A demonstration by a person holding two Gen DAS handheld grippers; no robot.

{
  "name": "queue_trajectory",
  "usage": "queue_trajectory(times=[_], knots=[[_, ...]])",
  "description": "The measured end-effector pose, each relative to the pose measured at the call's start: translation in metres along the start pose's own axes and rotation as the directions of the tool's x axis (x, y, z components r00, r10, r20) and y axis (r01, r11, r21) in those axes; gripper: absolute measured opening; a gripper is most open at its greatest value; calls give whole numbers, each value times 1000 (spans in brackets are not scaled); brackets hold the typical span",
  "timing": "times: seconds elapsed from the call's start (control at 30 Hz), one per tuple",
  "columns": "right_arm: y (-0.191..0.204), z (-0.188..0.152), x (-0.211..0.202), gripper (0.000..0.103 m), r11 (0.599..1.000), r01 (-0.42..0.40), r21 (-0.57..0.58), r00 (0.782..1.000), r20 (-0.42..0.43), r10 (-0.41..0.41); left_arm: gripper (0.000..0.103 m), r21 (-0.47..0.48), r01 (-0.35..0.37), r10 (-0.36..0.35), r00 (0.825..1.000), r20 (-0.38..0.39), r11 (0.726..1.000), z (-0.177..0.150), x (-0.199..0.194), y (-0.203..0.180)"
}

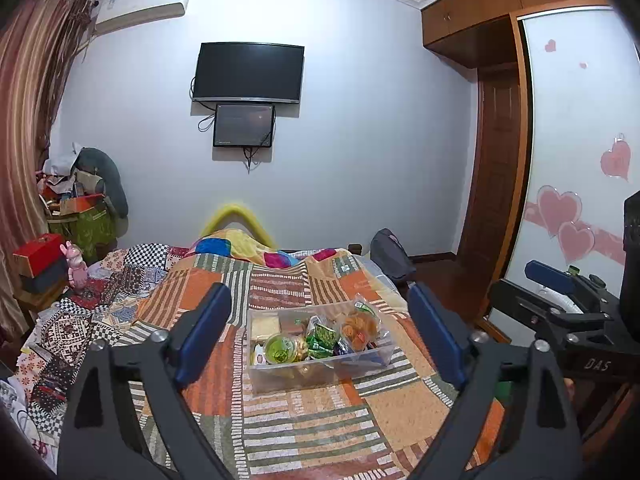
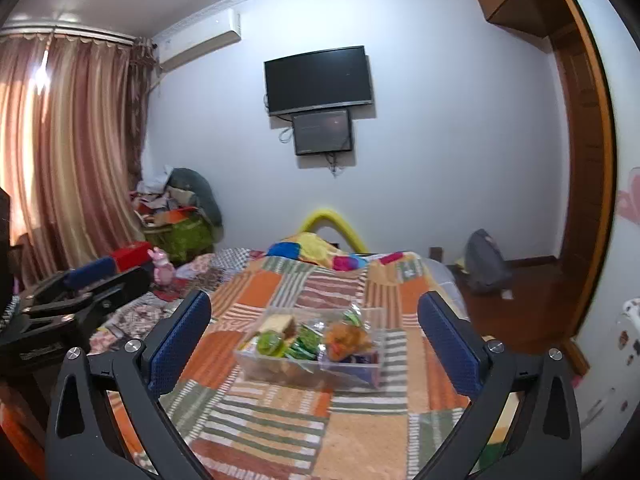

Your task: Organize snacks

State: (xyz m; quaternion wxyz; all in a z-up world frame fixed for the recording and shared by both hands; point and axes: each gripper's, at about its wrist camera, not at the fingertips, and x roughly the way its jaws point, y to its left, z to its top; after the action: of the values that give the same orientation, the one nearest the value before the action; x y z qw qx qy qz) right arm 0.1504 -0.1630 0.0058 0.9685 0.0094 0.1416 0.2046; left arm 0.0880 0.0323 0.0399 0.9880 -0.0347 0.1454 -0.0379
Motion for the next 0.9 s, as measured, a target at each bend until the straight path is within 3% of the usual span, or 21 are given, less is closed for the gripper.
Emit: queue_trajectory(times=[0.3,0.9], knots=[[-1,-7,-3,103,1000,0,3,1000,-15,0,100,-2,-10,10,1000,-8,1000,-6,0,0],[4,-13,-16,103,1000,17,-15,1000,-6,-17,102,-8,-10,10,1000,-10,1000,-10,1,3]])
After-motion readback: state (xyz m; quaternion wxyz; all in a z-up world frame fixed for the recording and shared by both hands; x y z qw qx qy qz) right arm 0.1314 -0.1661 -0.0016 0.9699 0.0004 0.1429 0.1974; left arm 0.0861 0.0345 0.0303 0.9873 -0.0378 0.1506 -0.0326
